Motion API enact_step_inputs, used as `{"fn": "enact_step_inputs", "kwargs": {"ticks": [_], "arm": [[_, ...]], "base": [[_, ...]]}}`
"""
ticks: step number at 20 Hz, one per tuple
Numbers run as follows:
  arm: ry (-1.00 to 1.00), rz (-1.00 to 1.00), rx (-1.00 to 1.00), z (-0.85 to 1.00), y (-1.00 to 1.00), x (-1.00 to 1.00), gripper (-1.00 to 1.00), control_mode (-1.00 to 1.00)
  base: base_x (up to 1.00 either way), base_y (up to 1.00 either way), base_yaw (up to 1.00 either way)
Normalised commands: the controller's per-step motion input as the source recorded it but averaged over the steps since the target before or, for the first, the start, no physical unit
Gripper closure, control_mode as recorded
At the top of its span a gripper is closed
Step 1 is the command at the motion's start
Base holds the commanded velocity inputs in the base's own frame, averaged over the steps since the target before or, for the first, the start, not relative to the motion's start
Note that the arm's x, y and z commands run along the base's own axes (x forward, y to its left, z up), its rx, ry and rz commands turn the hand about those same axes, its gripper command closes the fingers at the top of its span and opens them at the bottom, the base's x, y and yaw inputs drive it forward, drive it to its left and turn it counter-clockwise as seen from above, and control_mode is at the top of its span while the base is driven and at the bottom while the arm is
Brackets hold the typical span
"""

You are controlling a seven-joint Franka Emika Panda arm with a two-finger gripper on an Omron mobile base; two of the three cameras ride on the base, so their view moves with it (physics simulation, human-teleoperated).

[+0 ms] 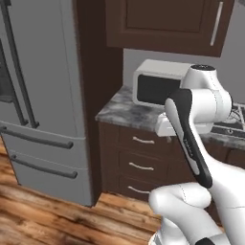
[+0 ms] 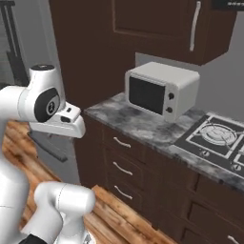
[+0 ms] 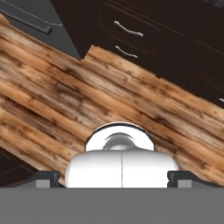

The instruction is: Retrieve the fish from the fridge and place it on the saucepan with marinade on the stove.

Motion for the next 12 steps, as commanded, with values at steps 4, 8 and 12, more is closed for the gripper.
{"fn": "enact_step_inputs", "kwargs": {"ticks": [4, 8, 12], "arm": [[0.00, 0.00, 0.00, 0.00, 0.00, 0.00, -1.00, 1.00], [0.00, 0.00, 0.00, 0.00, 0.00, 0.00, -1.00, 1.00], [0.00, 0.00, 0.00, 0.00, 0.00, 0.00, -1.00, 1.00]], "base": [[0.00, 1.00, -0.27], [0.00, 1.00, -0.32], [-0.11, 1.00, -0.30]]}}
